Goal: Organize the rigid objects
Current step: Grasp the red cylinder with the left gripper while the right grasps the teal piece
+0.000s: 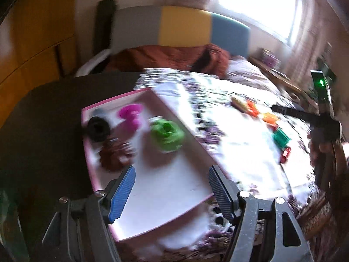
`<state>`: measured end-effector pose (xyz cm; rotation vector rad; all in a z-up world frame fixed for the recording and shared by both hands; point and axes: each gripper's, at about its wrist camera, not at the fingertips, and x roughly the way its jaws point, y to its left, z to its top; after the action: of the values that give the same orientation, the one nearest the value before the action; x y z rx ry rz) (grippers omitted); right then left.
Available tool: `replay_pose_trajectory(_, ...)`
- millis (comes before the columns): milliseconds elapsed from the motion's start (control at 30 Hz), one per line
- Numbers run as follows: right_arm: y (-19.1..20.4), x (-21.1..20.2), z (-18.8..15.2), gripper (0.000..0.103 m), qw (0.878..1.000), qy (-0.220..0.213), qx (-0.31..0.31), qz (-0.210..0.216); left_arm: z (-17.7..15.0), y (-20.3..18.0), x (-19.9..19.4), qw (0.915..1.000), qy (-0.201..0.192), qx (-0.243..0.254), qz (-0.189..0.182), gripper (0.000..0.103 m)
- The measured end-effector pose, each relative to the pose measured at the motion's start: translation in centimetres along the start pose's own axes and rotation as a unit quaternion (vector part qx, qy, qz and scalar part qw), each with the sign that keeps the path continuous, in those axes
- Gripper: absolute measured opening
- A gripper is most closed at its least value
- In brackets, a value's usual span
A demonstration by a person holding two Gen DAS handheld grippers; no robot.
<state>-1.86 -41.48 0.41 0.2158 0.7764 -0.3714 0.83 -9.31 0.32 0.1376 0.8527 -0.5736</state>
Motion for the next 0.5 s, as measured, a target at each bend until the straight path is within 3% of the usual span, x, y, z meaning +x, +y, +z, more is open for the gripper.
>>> replay_pose_trajectory(100,-5.6,-0.4,-0.1,0.086,0.997,-0.007,0.067,-0.048,0.7,-3.0,1.1,0.9983,0.005,0.049,-0.030,0.064)
replay_pose_trajectory(267,-13.1,-0.9,-0.9,0.086,0.971,-0.022,0.224,-0.080,1.2,-8.6,3.9,0.9889,0.030,0.113,-0.091,0.064)
replay_pose_trajectory(367,-14.6,-1.6,-1.2,0.087,0.961,-0.038,0.264,-0.073,1.4,-12.2,5.9,0.9788,0.045,0.151,-0.131,0.064)
replay_pose_trajectory(500,-14.9,-2.0,-1.4,0.087,0.959,-0.042,0.274,-0.067,1.5,-16.6,8.9,0.9632,0.074,0.189,-0.176,0.060)
